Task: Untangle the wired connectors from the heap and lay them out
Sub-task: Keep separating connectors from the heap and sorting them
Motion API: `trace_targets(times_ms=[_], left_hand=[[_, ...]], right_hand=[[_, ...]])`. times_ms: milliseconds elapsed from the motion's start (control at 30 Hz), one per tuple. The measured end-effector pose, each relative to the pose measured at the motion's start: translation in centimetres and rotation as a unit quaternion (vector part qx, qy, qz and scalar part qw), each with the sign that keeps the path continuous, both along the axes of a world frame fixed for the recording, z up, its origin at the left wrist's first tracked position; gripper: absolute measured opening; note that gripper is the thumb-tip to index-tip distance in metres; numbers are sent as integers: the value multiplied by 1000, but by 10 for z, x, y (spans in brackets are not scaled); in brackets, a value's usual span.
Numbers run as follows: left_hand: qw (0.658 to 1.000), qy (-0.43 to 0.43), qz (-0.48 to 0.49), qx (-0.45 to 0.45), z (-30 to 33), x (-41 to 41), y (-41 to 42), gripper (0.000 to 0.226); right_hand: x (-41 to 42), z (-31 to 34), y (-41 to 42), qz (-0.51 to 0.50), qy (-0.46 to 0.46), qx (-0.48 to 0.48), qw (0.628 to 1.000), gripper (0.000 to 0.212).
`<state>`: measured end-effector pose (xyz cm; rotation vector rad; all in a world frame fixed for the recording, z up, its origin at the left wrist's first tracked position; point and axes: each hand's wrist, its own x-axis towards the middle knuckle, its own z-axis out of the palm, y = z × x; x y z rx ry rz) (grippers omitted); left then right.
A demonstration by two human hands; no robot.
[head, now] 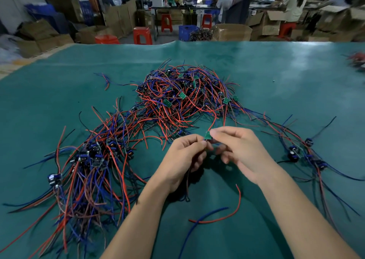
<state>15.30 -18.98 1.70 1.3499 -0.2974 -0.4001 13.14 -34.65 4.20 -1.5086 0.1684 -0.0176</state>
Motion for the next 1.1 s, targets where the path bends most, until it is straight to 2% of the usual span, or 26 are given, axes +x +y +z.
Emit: trace_targets(times_ms=[100, 200, 267, 367, 467, 533, 600, 700, 867, 967, 1100], left_hand=[[1000, 12, -26, -11, 2, -1, -1, 39], [1000, -8, -27, 5, 5, -4, -1, 30], [999, -31, -21, 23, 4, -5, 0, 20], [998, -42, -4, 56, 1, -5, -1, 24], [997, -46, -2, 60, 2, -5, 0, 22], [998, -31, -5, 47, 3, -4, 1, 25], [999, -22, -11, 38, 3, -4, 1, 29], [999, -18, -13, 34, 4, -4, 1, 34], [1000, -13, -4, 25, 4, -4, 2, 37], [1000, -18, -12, 19, 4, -4, 1, 37], [999, -29, -26, 36, 5, -4, 1, 36]], right_hand=[[1, 3, 1, 35, 4, 119, 992, 31], [2, 2, 3, 34, -7, 145, 989, 25], [2, 1, 6, 10, -22, 125, 992, 22], [3, -1, 9, -37, -35, 79, 996, 34], [3, -1, 10, -58, -41, 83, 994, 44], [3, 0, 7, -53, -42, 99, 993, 35], [3, 1, 4, -44, -45, 116, 991, 16], [4, -1, 0, -37, -65, 135, 988, 5], [2, 2, -4, 2, -62, 123, 990, 14], [3, 0, -4, -36, -55, 88, 994, 4], [7, -1, -11, -123, -72, 14, 990, 16]])
